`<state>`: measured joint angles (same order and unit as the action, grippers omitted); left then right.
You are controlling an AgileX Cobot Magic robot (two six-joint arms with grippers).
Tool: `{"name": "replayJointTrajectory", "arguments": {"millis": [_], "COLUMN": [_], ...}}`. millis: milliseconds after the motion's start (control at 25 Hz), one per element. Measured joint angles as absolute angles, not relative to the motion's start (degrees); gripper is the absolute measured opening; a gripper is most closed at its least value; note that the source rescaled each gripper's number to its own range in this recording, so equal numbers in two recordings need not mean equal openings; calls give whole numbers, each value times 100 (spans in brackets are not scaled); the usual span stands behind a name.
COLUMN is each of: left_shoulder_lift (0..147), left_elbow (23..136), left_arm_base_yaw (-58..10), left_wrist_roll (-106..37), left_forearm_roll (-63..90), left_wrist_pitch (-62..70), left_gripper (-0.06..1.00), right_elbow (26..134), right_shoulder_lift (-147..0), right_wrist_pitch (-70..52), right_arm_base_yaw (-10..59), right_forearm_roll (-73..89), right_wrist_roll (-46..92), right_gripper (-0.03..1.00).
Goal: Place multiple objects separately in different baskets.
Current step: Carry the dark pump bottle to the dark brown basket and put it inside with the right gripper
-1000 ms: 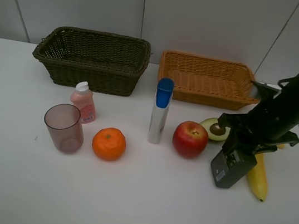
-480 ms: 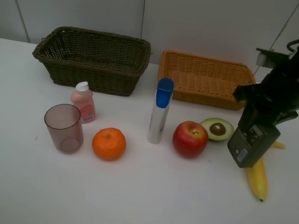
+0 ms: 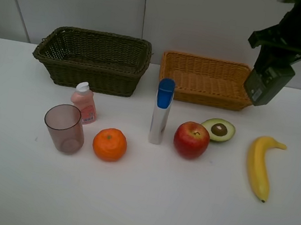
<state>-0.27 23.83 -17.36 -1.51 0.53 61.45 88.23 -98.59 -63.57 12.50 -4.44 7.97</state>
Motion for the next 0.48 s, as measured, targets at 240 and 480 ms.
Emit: {"name": "replayJointTrajectory", "arguments": {"millis": [240, 480], "left_shoulder_lift": [-27, -27], "left_elbow": [2383, 2383], "left_arm_base_yaw": [-1736, -1736], "left_wrist_roll": [-151, -151], "left_forearm_roll": [53, 53], "left_wrist_pitch": [6145, 6145], "left_gripper": [100, 100], "right_elbow": [9545, 10042], "right_shoulder_lift": [-10361, -10869], "right_wrist_pitch": [-5762, -5205], "right_arm_base_yaw": [1250, 1250], "right_forearm_roll": [-676, -552], "right_wrist_roll": [851, 1197], "right_gripper": [9, 9]}}
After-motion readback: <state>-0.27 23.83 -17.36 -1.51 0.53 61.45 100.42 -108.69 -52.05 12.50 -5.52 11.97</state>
